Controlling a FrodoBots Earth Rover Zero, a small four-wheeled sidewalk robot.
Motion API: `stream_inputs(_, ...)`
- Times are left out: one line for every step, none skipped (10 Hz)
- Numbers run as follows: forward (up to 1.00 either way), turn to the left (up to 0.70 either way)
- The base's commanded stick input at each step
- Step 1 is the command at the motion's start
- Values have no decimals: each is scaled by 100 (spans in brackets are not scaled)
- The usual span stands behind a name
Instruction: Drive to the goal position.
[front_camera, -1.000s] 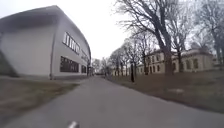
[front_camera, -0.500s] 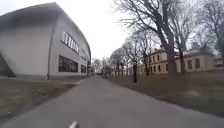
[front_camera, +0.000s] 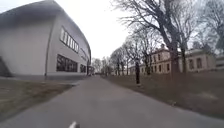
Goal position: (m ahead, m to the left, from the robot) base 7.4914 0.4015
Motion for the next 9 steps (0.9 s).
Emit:
stream_inputs(100,0)
stream_inputs(100,0)
stream_inputs(100,0)
stream_inputs(100,0)
stream_inputs(100,0)
stream_inputs(100,0)
stream_inputs(100,0)
stream_inputs(100,0)
stream_inputs(100,0)
